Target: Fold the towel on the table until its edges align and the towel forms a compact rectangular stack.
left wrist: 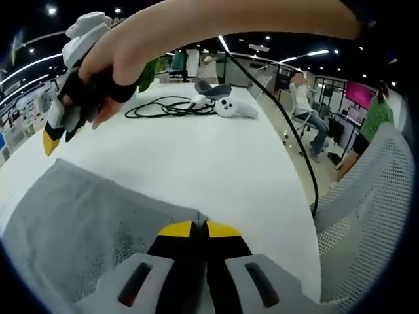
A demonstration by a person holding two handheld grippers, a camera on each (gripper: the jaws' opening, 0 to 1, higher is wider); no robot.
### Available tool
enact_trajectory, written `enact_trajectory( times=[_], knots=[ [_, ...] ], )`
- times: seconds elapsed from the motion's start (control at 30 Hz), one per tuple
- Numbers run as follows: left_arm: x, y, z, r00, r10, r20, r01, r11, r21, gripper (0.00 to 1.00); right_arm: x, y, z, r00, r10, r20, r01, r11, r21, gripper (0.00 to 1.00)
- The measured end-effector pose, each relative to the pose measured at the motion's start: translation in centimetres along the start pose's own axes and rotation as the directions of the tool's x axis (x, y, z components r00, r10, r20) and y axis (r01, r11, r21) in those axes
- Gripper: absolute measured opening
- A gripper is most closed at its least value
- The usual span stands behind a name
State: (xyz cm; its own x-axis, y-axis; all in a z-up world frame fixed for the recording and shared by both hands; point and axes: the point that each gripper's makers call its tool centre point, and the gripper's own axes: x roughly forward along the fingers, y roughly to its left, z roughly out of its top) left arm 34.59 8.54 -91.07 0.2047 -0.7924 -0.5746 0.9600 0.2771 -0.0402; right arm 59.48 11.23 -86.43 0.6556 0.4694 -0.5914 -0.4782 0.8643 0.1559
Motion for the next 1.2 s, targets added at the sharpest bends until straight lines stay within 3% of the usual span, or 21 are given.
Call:
enact_trajectory(
  times=[0.1, 0.3, 0.47, 0.6, 0.67, 0.7, 0.77, 0.87, 0.93, 1.0, 1.03, 1.1, 1.17, 1.2],
  knots=[
    [0.0, 0.0, 0.0, 1.0, -0.004, 0.006, 0.004, 1.0, 0.002, 0.06, 1.3, -1.5, -0.3, 0.998, -0.053, -0.028, 0.051, 0.997, -0.056, 0.28],
    [0.0, 0.1, 0.0, 0.999, -0.006, 0.032, 0.007, 0.999, -0.034, 0.06, 3.0, -2.7, -1.0, 0.996, -0.073, -0.053, 0.072, 0.997, -0.016, 0.27],
    [0.0, 0.0, -0.1, 0.999, -0.002, 0.038, 0.002, 1.0, 0.001, 0.06, 4.3, -2.8, -2.1, 0.994, -0.07, -0.084, 0.072, 0.997, 0.021, 0.26],
    [0.0, 0.0, 0.0, 0.999, -0.005, 0.041, 0.005, 1.0, 0.001, 0.06, 5.8, -3.3, -2.3, 0.992, -0.097, -0.085, 0.088, 0.991, -0.103, 0.19],
    [0.0, 0.0, 0.0, 0.999, -0.006, 0.043, 0.006, 1.0, 0.001, 0.06, 6.1, -2.2, -2.2, 0.997, -0.052, -0.062, 0.04, 0.983, -0.179, 0.1],
    [0.0, -0.1, 0.0, 0.999, -0.007, 0.031, 0.006, 0.999, 0.033, 0.06, 6.3, -1.7, -2.1, 0.999, -0.026, -0.047, 0.017, 0.985, -0.171, 0.05],
    [0.1, -0.2, 0.1, 1.0, -0.002, 0.014, 0.001, 0.998, 0.061, 0.06, 5.8, -1.6, -2.1, 0.998, -0.047, -0.041, 0.037, 0.972, -0.23, 0.04],
    [0.1, -0.1, 0.1, 1.0, -0.006, -0.003, 0.006, 0.999, 0.041, 0.06, 5.8, -1.7, -2.0, 0.997, -0.043, -0.058, 0.033, 0.987, -0.16, 0.01],
    [-0.1, 0.0, 0.0, 1.0, -0.027, -0.014, 0.027, 1.0, 0.008, 0.06, 5.6, -1.9, -1.9, 0.997, -0.06, -0.052, 0.061, 0.998, 0.007, 0.0],
    [-0.3, 0.2, -0.1, 0.999, -0.034, -0.022, 0.033, 0.999, -0.032, 0.05, 5.4, -2.0, -1.6, 0.998, -0.061, -0.023, 0.064, 0.987, 0.144, 0.0],
    [-0.5, 0.4, -0.2, 0.999, -0.036, -0.023, 0.036, 0.999, -0.034, 0.05, 5.3, -2.0, -1.6, 0.998, -0.059, -0.019, 0.061, 0.988, 0.145, 0.0],
    [-1.0, 0.4, -0.3, 0.999, -0.043, -0.022, 0.042, 0.998, -0.043, 0.05, 5.4, -2.1, -1.7, 0.998, -0.053, -0.02, 0.054, 0.996, 0.071, 0.0],
    [-1.4, 0.2, -0.1, 0.999, -0.049, -0.008, 0.048, 0.997, -0.058, 0.05, 5.3, -2.1, -1.6, 0.999, -0.041, -0.013, 0.042, 0.996, 0.077, 0.0],
    [-1.5, 0.2, 0.0, 0.999, -0.05, -0.005, 0.05, 0.997, -0.061, 0.05, 5.3, -2.1, -1.5, 1.0, -0.027, -0.004, 0.027, 0.991, 0.131, 0.0]
  ],
)
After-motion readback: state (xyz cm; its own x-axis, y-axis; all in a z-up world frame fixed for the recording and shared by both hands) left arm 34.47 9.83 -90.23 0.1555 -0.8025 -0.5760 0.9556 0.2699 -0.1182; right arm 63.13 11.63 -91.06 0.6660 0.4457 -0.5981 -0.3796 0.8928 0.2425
